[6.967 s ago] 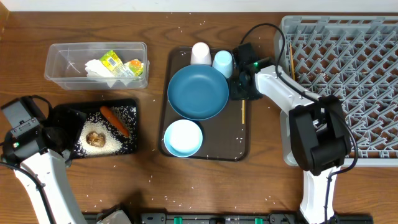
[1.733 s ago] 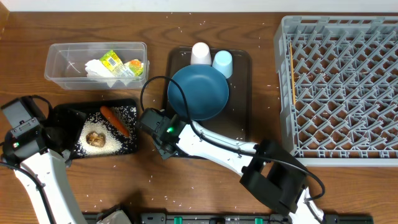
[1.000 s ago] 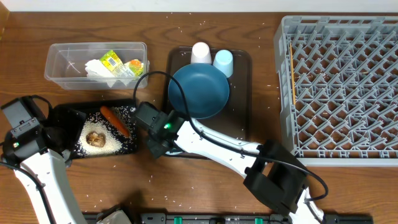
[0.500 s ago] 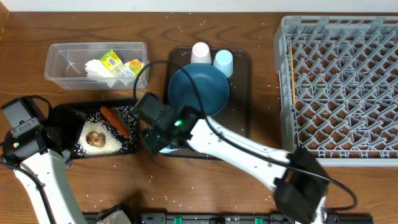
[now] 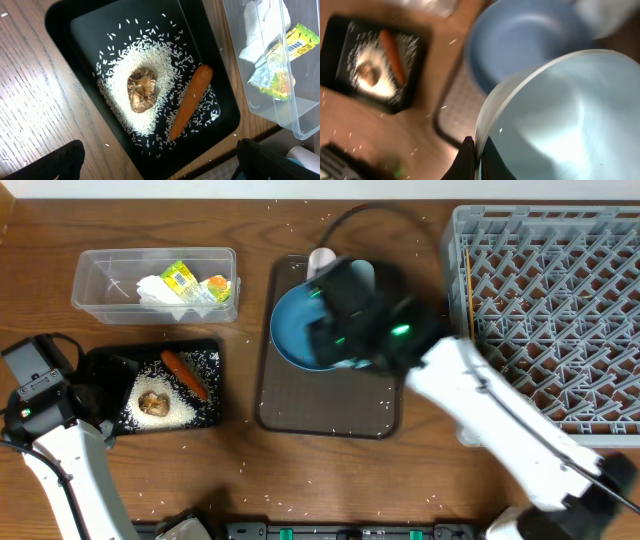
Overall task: Sort waste into correct bins and load items into the dishwasher rack
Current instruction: 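Carry the bowl right over the dish rack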
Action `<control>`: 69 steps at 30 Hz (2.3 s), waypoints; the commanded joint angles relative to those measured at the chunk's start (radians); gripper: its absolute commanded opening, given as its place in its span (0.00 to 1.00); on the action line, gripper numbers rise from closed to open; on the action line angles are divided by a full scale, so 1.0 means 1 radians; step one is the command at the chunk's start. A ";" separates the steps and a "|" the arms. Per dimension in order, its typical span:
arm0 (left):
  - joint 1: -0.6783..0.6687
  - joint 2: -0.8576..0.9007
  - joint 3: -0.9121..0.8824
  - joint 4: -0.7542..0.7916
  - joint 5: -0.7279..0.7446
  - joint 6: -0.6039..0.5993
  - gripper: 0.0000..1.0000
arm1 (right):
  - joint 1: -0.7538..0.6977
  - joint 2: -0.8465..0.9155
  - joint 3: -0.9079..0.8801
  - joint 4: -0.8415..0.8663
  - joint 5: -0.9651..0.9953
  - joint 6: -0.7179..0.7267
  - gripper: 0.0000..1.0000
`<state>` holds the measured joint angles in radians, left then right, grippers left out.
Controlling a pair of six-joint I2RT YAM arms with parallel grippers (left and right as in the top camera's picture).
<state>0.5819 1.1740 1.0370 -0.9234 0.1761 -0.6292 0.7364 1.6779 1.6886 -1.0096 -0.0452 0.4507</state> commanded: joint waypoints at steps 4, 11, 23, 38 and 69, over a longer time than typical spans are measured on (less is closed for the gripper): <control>0.005 -0.005 -0.006 -0.003 -0.012 -0.004 0.98 | -0.243 -0.108 0.019 -0.042 -0.082 -0.145 0.01; 0.005 -0.005 -0.006 -0.003 -0.012 -0.004 0.98 | -0.618 -0.103 0.019 -0.026 -0.412 -0.351 0.01; 0.005 -0.005 -0.006 -0.003 -0.012 -0.004 0.98 | -1.082 0.019 0.018 0.113 -0.867 -0.462 0.01; 0.005 -0.005 -0.006 -0.003 -0.012 -0.004 0.98 | -1.300 0.286 0.018 0.323 -1.149 -0.488 0.01; 0.005 -0.005 -0.006 -0.003 -0.012 -0.004 0.98 | -1.311 0.507 0.018 0.587 -1.285 -0.436 0.01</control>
<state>0.5819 1.1740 1.0370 -0.9234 0.1761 -0.6292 -0.5789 2.1593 1.6894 -0.4255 -1.2926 0.0071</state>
